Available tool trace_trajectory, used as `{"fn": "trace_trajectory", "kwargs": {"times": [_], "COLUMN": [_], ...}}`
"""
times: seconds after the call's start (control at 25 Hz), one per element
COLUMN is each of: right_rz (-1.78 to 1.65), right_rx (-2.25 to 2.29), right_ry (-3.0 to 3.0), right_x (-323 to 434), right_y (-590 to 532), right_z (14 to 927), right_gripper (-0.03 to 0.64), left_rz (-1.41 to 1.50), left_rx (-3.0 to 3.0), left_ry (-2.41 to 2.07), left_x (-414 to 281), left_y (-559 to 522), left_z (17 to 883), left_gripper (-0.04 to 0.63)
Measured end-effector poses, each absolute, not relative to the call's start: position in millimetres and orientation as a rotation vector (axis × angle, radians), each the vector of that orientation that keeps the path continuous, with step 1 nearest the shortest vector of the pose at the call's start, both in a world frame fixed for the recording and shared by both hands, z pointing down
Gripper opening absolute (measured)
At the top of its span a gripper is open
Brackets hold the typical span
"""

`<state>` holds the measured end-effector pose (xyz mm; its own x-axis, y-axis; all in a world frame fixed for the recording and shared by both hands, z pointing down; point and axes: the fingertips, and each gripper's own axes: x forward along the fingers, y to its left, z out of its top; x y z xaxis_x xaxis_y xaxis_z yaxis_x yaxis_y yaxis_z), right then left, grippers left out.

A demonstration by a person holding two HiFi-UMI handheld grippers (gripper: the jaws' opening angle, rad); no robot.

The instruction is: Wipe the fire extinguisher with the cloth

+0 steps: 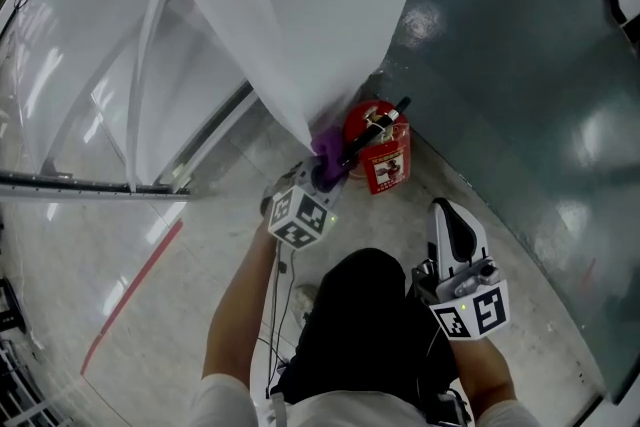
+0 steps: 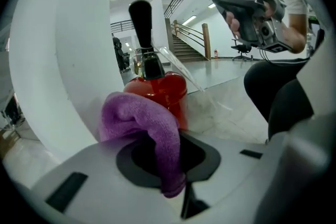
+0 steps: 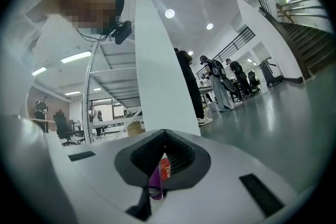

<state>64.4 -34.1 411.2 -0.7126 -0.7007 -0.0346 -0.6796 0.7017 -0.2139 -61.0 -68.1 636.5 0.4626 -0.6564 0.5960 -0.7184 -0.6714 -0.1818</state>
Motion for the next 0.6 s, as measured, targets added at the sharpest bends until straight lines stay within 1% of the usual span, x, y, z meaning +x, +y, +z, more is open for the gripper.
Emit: {"fn": "trace_trajectory", "kwargs": {"times": [0.24,0.6], "right_rz": [-0.284,-0.282], "right_rx": [-1.152,-1.175], "right_ry": [2.792,2.799], "right_x": [64.2,62.1], "right_y": [-35.0,-33.0], "right_z": [414.6,419.8], "right_gripper": [0.014,0.014], "left_rz": [0.934,0.744], "left_rx": [2.566,2.465], "left_ry": [-1.154,-1.121], "left_x": [-50.5,-50.2], "left_y": [-64.8,-64.9], "left_z": [662.2,701.9], "left_gripper": [0.060,0.058]}}
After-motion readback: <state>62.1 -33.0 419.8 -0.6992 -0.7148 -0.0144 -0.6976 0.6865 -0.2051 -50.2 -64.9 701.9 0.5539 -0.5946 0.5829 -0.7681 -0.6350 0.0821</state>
